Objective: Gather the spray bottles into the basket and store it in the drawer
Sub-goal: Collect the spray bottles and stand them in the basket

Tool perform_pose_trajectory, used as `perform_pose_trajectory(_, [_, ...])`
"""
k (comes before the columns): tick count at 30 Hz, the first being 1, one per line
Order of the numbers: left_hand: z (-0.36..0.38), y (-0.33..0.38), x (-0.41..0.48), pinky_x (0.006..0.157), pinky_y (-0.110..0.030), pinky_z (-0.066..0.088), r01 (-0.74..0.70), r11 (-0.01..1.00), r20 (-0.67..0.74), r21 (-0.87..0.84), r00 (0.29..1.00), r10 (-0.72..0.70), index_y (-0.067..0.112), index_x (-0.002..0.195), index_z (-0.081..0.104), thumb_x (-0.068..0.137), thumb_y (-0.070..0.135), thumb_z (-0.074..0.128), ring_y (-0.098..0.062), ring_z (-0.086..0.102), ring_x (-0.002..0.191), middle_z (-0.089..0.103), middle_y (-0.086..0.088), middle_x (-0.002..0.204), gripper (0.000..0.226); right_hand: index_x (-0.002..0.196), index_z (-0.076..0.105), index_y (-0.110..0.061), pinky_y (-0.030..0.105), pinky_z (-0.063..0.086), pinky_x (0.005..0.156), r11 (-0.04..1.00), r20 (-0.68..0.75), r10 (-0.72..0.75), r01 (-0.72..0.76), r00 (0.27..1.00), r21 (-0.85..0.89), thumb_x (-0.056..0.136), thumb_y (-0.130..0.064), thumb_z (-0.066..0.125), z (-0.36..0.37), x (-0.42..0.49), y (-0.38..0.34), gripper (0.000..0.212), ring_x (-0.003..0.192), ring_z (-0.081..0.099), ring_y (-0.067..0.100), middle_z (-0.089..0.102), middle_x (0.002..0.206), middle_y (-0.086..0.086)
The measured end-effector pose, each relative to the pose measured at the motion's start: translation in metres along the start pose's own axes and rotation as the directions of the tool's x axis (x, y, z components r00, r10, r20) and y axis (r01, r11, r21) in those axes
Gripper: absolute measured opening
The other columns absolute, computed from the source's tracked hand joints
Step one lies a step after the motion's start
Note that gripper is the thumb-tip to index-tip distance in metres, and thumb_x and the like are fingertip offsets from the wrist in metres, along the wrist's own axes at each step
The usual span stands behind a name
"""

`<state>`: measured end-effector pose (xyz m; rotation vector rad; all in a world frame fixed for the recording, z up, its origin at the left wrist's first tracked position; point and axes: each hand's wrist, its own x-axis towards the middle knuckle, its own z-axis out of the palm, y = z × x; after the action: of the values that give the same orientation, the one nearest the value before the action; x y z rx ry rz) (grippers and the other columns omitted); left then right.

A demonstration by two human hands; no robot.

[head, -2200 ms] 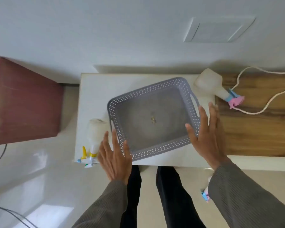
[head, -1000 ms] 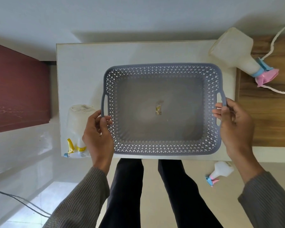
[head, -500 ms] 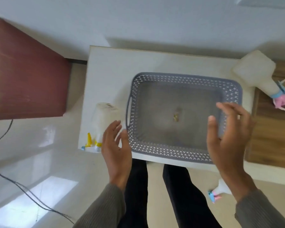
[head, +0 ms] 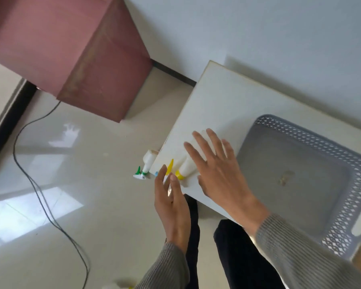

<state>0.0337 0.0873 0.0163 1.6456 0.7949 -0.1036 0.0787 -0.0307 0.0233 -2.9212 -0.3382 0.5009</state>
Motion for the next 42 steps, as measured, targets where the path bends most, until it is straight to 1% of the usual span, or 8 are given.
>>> perform_pose_trajectory(4, [-0.009,0.004,0.017,0.089,-0.008,0.048,0.009,1.0,0.002,-0.029,1.0,-0.009,0.03,0.129,0.058,0.102,0.027,0.05,0.001,0.06,0.116,0.064,0.03,0.118,0.028,0.157,0.005,-0.022,0.061,0.012,0.12,0.964,0.19,-0.064,0.109,0.98,-0.241,0.087,-0.018,0.062,0.014,0.023,-0.002,0.09,0.152,-0.01,0.044,-0.01,0.167,0.013])
perform_pose_trajectory(11, [-0.017,0.011,0.029,0.085,-0.015,0.053,-0.002,1.0,-0.064,-0.031,0.998,0.0,0.026,0.128,0.057,0.102,0.024,0.048,-0.004,0.063,0.112,0.061,0.027,0.123,0.027,0.146,0.022,-0.022,0.049,0.033,0.111,0.954,0.195,-0.06,0.114,0.979,-0.278,0.08,-0.009,0.067,0.016,0.064,0.002,0.081,0.148,0.016,0.038,0.026,0.154,0.011])
perform_pose_trajectory(16, [-0.012,0.022,0.031,0.093,-0.033,0.055,-0.104,0.995,-0.053,0.0,0.993,0.104,0.024,0.13,0.053,0.101,0.022,0.05,-0.012,0.063,0.116,0.059,0.016,0.13,0.029,0.142,0.039,-0.023,0.044,0.046,0.095,0.995,-0.007,0.102,-0.102,0.995,0.019,0.072,-0.024,0.08,-0.011,0.072,0.006,0.081,0.136,0.034,0.033,0.042,0.145,0.005])
perform_pose_trajectory(20, [-0.001,0.042,0.036,0.097,-0.031,0.054,-0.173,0.985,0.152,-0.006,0.973,0.171,0.026,0.135,0.05,0.099,0.022,0.056,-0.009,0.059,0.123,0.057,0.015,0.136,0.037,0.139,0.046,-0.027,0.023,0.033,0.1,0.818,-0.153,0.344,-0.216,0.926,0.532,0.068,-0.038,0.083,-0.041,0.052,0.016,0.081,0.128,0.044,0.022,0.052,0.138,-0.004])
perform_pose_trajectory(24, [0.02,0.066,0.035,0.105,-0.031,0.048,-0.251,0.968,0.537,0.016,0.819,0.203,0.035,0.147,0.038,0.093,0.032,0.065,-0.004,0.048,0.134,0.047,0.019,0.147,0.061,0.131,0.048,-0.042,0.02,0.046,0.093,0.484,-0.138,0.523,-0.16,0.841,0.86,0.067,-0.044,0.082,-0.065,0.009,0.028,0.072,0.115,0.056,0.004,0.058,0.124,-0.022])
perform_pose_trajectory(29, [0.055,0.084,0.024,0.105,-0.034,0.049,-0.501,0.865,0.798,-0.002,0.521,0.303,0.026,0.152,0.033,0.083,0.038,0.076,-0.007,0.047,0.136,0.044,0.017,0.151,0.082,0.132,0.047,-0.041,0.025,0.06,0.074,0.065,-0.014,0.651,-0.038,0.759,0.997,0.074,-0.042,0.08,-0.07,-0.041,0.049,0.067,0.104,0.07,0.009,0.066,0.121,-0.013])
perform_pose_trajectory(36, [0.096,0.059,0.008,0.1,-0.034,0.051,-0.715,0.697,0.898,0.047,0.335,0.284,0.023,0.145,0.044,0.078,0.044,0.079,-0.003,0.051,0.127,0.055,0.01,0.139,0.078,0.13,0.06,-0.027,0.043,0.05,0.103,0.234,-0.097,0.821,-0.176,0.563,0.956,0.089,-0.048,0.064,-0.042,-0.091,0.075,0.046,0.125,0.056,0.012,0.059,0.131,-0.004])
perform_pose_trajectory(42, [0.112,0.029,0.003,0.104,-0.03,0.047,-0.776,0.62,0.911,0.119,0.334,0.243,0.024,0.144,0.042,0.078,0.041,0.079,-0.005,0.048,0.13,0.051,0.008,0.142,0.078,0.123,0.065,-0.012,0.036,0.055,0.098,0.26,-0.204,0.901,-0.099,0.383,0.961,0.092,-0.026,0.071,-0.022,-0.097,0.08,0.035,0.111,0.068,0.01,0.071,0.117,-0.002])
